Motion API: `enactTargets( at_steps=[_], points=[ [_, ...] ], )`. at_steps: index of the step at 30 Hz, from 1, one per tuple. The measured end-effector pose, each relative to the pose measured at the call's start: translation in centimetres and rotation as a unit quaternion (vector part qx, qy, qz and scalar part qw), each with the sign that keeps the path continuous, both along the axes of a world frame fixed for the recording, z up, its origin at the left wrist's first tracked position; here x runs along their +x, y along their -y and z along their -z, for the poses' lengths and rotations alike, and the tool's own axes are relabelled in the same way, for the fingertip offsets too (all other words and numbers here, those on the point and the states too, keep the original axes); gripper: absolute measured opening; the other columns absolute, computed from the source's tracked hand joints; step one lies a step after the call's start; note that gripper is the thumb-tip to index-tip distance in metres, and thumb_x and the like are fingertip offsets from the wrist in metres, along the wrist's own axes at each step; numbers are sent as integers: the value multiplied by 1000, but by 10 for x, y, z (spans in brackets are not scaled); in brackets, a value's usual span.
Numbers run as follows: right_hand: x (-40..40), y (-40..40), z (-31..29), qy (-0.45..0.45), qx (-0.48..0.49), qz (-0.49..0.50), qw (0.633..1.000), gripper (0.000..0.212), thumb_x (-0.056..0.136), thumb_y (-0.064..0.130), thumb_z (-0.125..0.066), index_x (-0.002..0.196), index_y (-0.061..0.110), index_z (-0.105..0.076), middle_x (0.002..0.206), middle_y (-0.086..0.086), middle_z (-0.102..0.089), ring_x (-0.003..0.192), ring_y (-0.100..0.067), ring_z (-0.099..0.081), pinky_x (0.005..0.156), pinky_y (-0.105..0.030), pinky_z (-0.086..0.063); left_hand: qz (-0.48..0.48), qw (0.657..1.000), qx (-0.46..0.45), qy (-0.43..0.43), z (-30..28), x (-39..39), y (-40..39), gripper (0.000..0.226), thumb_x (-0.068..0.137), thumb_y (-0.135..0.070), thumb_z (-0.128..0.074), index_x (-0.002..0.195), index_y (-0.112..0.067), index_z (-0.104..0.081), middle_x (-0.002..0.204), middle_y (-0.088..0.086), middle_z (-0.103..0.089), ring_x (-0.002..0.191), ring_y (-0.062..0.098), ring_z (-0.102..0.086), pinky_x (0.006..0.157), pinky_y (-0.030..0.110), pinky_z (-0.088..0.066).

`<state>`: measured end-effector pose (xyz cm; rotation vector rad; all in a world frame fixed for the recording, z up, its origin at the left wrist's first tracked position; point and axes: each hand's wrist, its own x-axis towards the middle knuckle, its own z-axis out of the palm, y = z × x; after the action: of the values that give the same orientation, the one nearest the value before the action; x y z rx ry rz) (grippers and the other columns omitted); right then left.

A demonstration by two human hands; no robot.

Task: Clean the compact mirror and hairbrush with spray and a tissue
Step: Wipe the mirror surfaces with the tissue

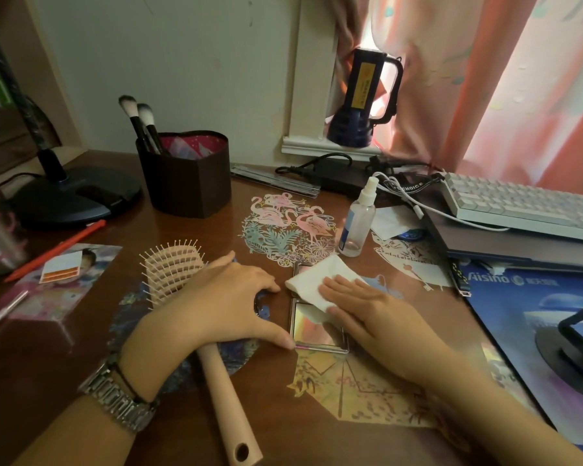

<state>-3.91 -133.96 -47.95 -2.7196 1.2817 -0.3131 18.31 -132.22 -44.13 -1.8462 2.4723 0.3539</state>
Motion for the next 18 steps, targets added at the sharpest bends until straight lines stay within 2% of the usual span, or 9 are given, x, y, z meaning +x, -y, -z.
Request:
enactTargets(
  at_steps=[4,9,12,15,18],
  points=[
    [2,16,3,-22,-7,-4,1000,45,99,40,-29,142,30,-31,150,14,-25,133,8,-9,98,-1,10,3,1000,-25,7,1,-3,1,90,58,-81,-55,134,-37,-43,144,-19,-39,136,10,-28,114,32,-8],
    [3,30,7,-17,-2,-1,1000,45,99,40,-27,143,30,-29,151,13,-24,135,7,-10,91,5,16,0,1000,-24,1,1,-4,1,89,58,-80,-56,134,-37,-42,143,-19,-39,135,9,-29,113,31,-9],
    [1,27,7,-6,10,-11,1000,45,99,38,-29,143,28,-30,151,12,-25,134,7,-9,96,3,12,-3,1000,-24,-6,0,-4,0,88,58,-79,-57,134,-37,-43,143,-20,-40,134,9,-29,113,31,-10],
    [0,16,6,2,18,-21,1000,44,99,38,-30,142,29,-31,150,12,-27,138,3,-15,107,-7,1,-8,1000,-21,-10,-1,-5,-1,87,58,-78,-58,133,-38,-43,143,-20,-39,135,10,-28,113,32,-10],
    [-2,6,4,-8,28,-32,999,44,99,39,-27,143,33,-28,150,16,-25,138,5,-16,111,-12,-4,-7,1000,-20,-9,-1,-5,0,87,58,-79,-58,133,-38,-43,143,-19,-39,135,11,-29,113,32,-11]
  ],
)
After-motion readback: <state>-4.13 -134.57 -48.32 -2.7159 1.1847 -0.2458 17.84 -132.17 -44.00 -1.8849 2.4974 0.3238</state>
